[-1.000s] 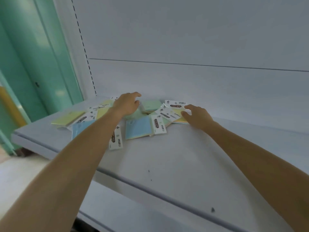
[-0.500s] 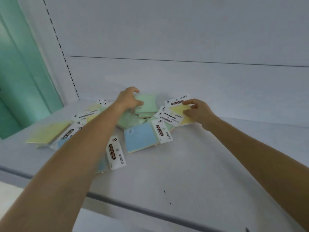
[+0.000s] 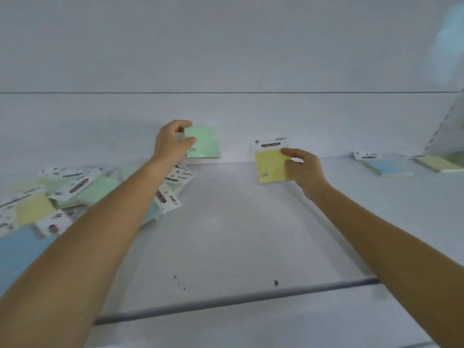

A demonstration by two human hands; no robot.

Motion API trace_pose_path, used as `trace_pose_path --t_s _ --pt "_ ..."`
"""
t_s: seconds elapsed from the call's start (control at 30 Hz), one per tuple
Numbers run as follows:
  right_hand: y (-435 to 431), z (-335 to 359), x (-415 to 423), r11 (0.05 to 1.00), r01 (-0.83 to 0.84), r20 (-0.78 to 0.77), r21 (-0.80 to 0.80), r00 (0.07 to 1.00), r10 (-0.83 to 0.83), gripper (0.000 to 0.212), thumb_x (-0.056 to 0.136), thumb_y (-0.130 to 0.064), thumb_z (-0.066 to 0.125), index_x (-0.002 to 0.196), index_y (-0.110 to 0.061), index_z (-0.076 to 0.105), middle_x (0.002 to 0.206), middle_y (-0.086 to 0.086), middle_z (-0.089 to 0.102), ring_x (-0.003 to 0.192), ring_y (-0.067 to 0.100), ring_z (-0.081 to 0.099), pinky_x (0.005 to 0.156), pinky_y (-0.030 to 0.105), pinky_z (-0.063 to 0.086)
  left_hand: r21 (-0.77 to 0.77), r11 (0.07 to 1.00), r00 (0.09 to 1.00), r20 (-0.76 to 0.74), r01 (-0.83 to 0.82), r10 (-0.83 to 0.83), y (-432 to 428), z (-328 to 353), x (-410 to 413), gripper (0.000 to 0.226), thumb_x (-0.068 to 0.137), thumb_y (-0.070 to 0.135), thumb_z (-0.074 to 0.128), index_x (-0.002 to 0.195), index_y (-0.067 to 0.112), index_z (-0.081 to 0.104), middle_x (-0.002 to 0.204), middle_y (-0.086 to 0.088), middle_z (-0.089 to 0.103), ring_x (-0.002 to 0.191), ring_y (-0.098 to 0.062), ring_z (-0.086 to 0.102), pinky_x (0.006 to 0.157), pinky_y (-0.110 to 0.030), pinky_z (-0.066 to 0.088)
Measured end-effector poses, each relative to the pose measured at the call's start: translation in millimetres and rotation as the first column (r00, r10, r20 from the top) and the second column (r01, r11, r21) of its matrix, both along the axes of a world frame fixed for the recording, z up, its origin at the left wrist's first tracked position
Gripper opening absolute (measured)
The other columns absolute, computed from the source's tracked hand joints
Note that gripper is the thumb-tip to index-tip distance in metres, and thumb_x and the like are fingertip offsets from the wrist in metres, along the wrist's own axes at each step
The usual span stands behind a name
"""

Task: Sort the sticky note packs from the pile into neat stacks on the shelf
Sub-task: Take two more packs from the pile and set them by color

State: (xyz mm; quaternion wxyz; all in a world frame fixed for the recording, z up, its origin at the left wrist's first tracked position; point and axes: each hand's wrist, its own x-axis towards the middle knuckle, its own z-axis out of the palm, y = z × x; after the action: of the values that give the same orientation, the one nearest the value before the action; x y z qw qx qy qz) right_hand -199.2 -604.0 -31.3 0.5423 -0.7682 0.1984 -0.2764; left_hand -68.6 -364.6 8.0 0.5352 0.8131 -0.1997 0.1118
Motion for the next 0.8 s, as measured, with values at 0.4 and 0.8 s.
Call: trace_pose_path --t_s 0.4,0.8 --pt "-209.6 6.2 -113.1 0.984 0.175 0.013 -0.024 0.985 -0.174 0.038 0.086 0.001 0.042 0.115 -0.014 0.062 0.093 0.003 0.053 0.041 0.003 0.043 0.031 0.006 0.028 -0.050 0.992 0.993 -0.010 0.114 -0.115 -227.3 -8.0 -85.7 0.042 0.080 0.004 0.063 0.121 0.007 0.058 0.128 -0.012 0.057 0.119 -0.022 0.053 0.103 -0.030 0.041" --pt "-412.1 6.5 -157.2 0.945 0.322 -0.036 -0.061 0.945 -0.324 0.038 0.087 0.005 0.038 0.114 -0.005 0.063 0.125 0.013 0.058 0.100 0.022 0.054 0.091 0.031 0.046 -0.112 0.992 0.992 -0.106 0.057 -0.069 -369.8 -34.0 -128.0 0.041 0.082 0.004 0.060 0.123 0.006 0.057 0.127 -0.013 0.057 0.118 -0.024 0.053 0.104 -0.037 0.044"
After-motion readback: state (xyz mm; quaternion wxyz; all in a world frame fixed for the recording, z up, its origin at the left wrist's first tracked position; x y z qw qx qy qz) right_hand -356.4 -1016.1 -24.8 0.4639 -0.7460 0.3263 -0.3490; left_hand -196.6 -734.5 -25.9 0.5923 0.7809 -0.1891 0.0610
